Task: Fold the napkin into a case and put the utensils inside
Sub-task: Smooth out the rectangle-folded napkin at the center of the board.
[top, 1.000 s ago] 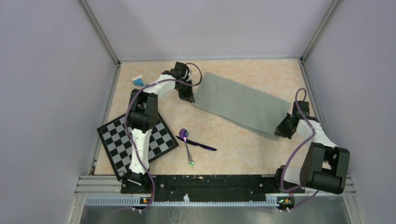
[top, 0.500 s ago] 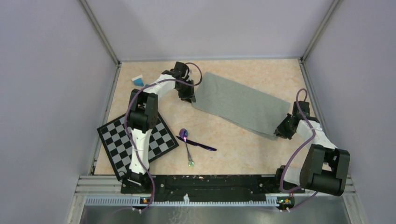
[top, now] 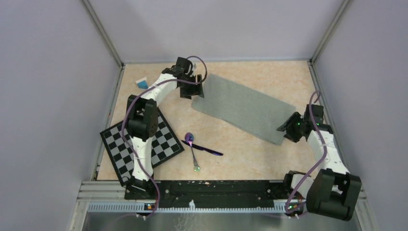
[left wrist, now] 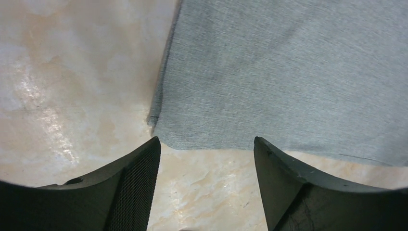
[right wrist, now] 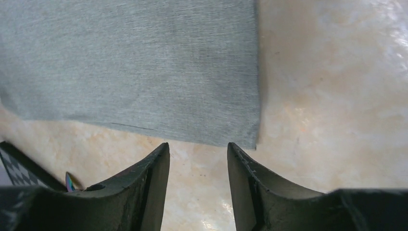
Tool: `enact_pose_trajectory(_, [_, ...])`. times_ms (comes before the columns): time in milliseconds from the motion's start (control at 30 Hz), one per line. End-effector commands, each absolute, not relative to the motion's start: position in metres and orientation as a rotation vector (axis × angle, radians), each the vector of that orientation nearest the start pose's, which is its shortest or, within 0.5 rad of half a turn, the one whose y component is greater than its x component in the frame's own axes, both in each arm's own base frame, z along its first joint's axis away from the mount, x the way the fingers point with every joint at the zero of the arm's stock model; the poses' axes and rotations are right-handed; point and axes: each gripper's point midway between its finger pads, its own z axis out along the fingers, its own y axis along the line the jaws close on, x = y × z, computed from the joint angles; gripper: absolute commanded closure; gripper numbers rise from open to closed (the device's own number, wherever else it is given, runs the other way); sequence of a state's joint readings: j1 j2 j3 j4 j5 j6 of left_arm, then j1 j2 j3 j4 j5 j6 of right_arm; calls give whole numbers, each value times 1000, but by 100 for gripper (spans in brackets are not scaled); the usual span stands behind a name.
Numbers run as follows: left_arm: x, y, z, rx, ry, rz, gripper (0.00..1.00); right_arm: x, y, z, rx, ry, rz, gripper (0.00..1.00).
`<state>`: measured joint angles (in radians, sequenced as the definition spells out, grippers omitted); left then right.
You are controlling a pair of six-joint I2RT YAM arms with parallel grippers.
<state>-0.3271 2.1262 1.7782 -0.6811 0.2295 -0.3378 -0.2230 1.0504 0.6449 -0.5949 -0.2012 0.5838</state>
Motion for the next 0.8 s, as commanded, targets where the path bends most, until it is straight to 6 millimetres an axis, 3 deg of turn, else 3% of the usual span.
enact_pose_trajectory(0, [455,-230,111,126,2586,-689,24,273,25,93,777,2415,576,53])
enact_pose_trajectory(100, [447,-242,100,138,2610,-798,25,276,30,81,723,2466,590,51])
enact_pose_trajectory(367, [447,-240,61,123,2690,-766,31,264,41,52,736,2525,619,53])
enact_pose_trajectory(467, [449,-238,72,135,2628,-756,25,260,39,54,716,2520,584,52])
enact_pose_trajectory(600, [456,-222,96,162,2564,-622,22,254,33,51,757,2523,525,52])
enact_pose_trajectory(767, [454,-198,89,100,2600,-456,28,249,35,33,842,2558,538,57])
